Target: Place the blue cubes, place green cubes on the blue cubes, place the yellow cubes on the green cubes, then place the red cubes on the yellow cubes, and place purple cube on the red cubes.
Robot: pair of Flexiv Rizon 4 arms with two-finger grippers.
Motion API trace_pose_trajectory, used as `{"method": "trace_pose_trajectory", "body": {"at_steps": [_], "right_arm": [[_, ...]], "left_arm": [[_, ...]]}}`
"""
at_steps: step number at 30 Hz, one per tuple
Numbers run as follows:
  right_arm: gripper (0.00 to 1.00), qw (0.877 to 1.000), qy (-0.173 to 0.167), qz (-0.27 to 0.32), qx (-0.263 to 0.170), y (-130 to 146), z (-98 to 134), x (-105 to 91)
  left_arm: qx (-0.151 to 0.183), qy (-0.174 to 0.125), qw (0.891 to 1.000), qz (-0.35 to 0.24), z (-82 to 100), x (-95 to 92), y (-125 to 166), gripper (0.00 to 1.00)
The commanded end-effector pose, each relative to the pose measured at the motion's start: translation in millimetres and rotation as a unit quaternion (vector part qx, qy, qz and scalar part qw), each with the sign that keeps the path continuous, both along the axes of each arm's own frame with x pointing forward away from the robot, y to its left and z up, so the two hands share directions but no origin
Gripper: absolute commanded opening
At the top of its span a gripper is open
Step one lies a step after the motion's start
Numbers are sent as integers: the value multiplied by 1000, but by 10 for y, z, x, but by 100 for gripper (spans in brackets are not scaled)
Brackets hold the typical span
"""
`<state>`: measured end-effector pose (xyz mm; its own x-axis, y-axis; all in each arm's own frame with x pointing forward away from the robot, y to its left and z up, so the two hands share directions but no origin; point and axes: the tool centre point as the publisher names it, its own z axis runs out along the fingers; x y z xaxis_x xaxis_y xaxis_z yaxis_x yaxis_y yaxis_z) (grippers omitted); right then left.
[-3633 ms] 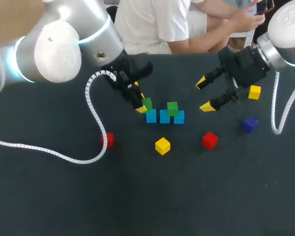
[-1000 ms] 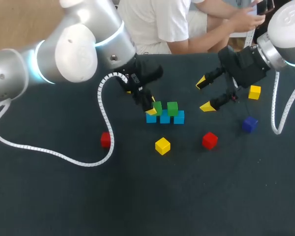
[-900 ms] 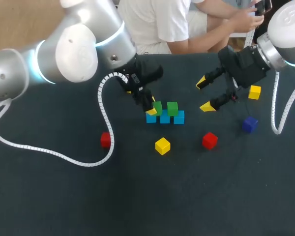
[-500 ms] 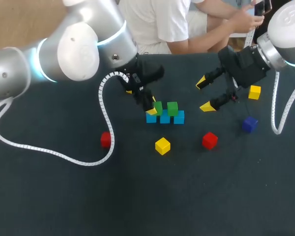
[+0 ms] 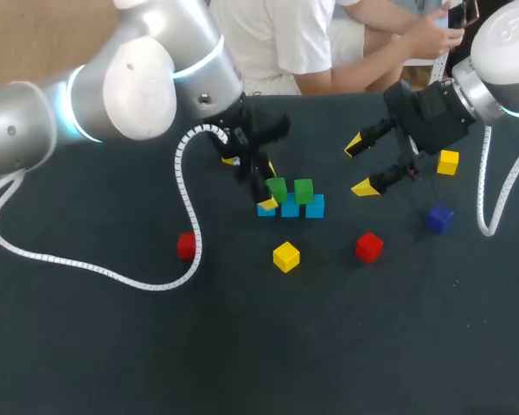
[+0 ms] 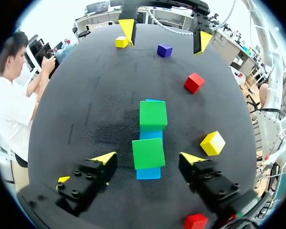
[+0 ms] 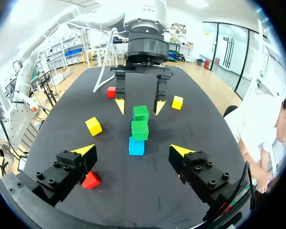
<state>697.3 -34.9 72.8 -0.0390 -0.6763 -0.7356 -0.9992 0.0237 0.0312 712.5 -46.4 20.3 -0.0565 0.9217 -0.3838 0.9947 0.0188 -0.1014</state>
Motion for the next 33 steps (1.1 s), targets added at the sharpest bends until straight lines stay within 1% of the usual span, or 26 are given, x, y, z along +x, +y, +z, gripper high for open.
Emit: {"method": "trace_pose_trajectory", "body": {"at_steps": [1, 5, 7, 9, 11, 14, 18, 22, 27, 33], "right_arm": [[100, 1000, 0, 0, 1, -1, -2, 0], [100, 1000, 0, 0, 1, -1, -2, 0], [100, 1000, 0, 0, 1, -1, -2, 0], [100, 1000, 0, 0, 1, -1, -2, 0], [100, 1000, 0, 0, 1, -1, -2, 0], [100, 1000, 0, 0, 1, -1, -2, 0], [100, 1000, 0, 0, 1, -1, -2, 0], [100, 1000, 0, 0, 1, -1, -2, 0], [100, 1000, 0, 0, 1, -1, -2, 0], [100, 1000, 0, 0, 1, -1, -2, 0]], "left_arm": [[-5, -3, 1000, -1, 29, 15, 15, 100], [-21, -17, 1000, -3, 92, 4, 57, 100], [-41, -25, 999, -5, 128, -4, 97, 100], [-46, -34, 998, -7, 172, -10, 149, 100], [-63, -40, 997, -13, 220, -21, 208, 100], [-73, -50, 996, -17, 299, -47, 300, 100], [-80, -61, 995, -7, 390, -95, 455, 100], [-84, -65, 994, -3, 452, -178, 555, 100], [-96, -71, 993, -2, 482, -234, 697, 100], [-140, -71, 988, 2, 489, -248, 817, 100]]}}
